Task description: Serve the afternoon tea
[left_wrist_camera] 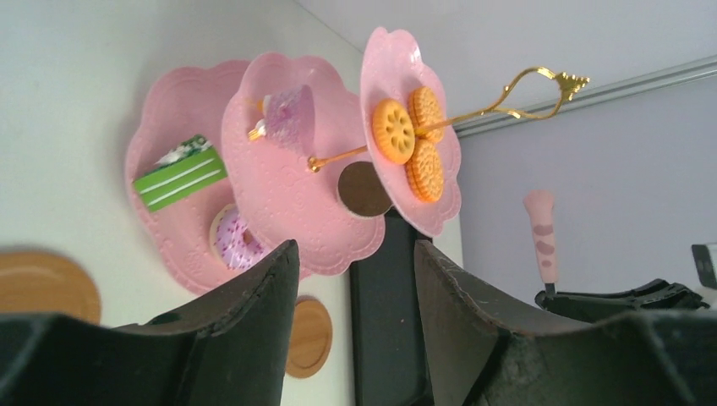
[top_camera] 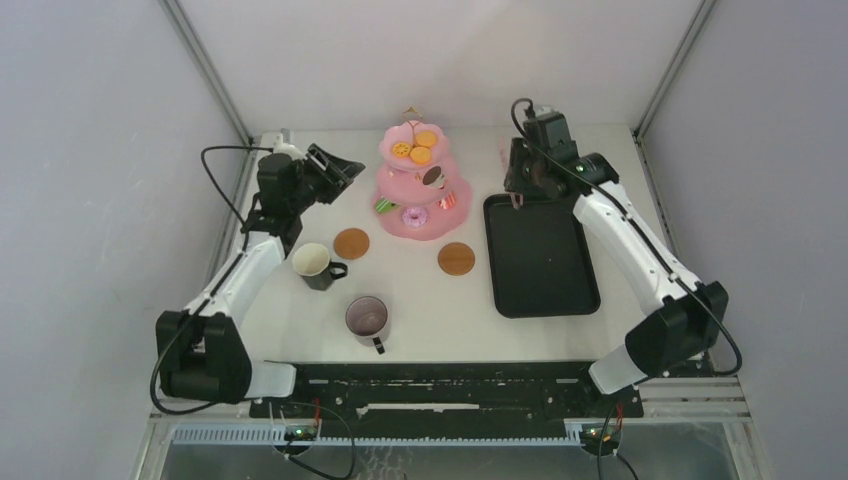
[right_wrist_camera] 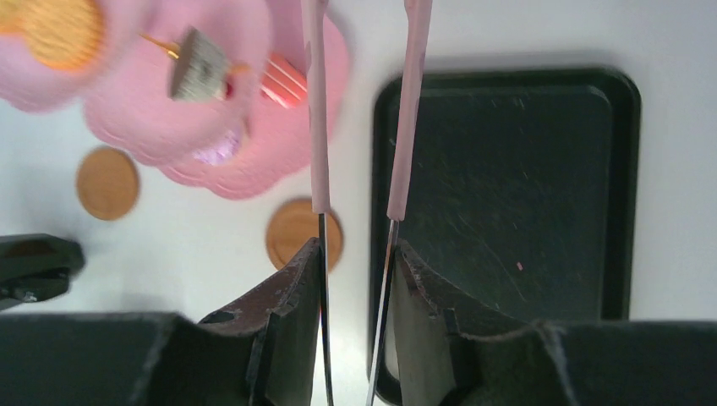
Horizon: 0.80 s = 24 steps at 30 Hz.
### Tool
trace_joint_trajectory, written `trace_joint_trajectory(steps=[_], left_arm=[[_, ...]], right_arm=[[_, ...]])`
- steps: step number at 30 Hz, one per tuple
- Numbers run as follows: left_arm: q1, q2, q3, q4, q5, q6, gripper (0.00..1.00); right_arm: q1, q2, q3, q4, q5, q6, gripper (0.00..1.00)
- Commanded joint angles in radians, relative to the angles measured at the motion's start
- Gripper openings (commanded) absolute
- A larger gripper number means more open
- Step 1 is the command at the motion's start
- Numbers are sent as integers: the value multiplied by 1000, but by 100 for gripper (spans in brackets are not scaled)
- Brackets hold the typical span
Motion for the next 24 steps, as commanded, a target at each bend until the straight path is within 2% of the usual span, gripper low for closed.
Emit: trace_joint_trajectory(steps=[1, 6, 11, 18, 24], left_arm=[[-23, -126, -64, -105, -110, 106, 58], [-59, -289, -144, -202, -199, 167, 58], [-152, -447, -182, -300, -295, 231, 58], [-203, -615, -266, -351, -339, 259, 58], [-221, -726, -328, -377, -437, 243, 58]], right_arm=[[-18, -119, -192, 71, 50, 55, 40], [-19, -192, -405, 119, 82, 130, 41], [-15, -212, -571, 186, 101, 203, 42], [21, -139, -607, 189, 137, 239, 44], [20, -10, -610, 231, 150, 194, 46]])
